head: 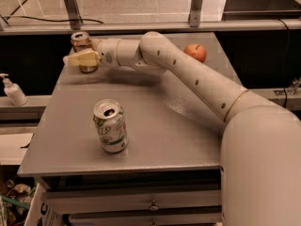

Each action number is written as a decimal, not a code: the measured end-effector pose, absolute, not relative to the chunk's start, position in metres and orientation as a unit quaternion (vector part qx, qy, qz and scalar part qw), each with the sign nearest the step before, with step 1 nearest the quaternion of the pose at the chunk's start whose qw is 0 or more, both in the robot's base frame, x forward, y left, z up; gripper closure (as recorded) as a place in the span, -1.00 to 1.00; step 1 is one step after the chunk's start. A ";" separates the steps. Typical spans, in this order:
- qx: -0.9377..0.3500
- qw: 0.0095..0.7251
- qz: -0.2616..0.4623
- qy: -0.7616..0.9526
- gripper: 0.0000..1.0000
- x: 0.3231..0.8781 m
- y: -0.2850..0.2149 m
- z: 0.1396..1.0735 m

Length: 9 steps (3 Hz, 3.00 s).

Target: Knock orange can over

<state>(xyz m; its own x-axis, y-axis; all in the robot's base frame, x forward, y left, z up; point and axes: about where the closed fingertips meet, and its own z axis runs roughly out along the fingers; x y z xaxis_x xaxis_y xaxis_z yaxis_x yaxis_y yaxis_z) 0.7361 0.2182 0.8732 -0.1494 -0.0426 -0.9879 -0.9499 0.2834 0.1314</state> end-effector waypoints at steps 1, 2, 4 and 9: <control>-0.402 0.511 0.441 0.618 -0.21 0.733 0.216 0.871; -0.396 0.515 0.435 0.624 0.26 0.723 0.199 0.870; -0.397 0.536 0.417 0.618 1.00 0.687 0.155 0.916; -0.488 0.315 0.270 0.768 1.00 0.624 0.023 0.887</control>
Offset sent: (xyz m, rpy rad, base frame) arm -0.0255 -0.0508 -0.0043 -0.0139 0.0059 -0.0705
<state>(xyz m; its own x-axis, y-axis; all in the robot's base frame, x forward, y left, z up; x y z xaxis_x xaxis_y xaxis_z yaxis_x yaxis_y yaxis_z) 0.6237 0.0229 0.8873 -0.3242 -0.5796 -0.7476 -0.9199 0.3776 0.1062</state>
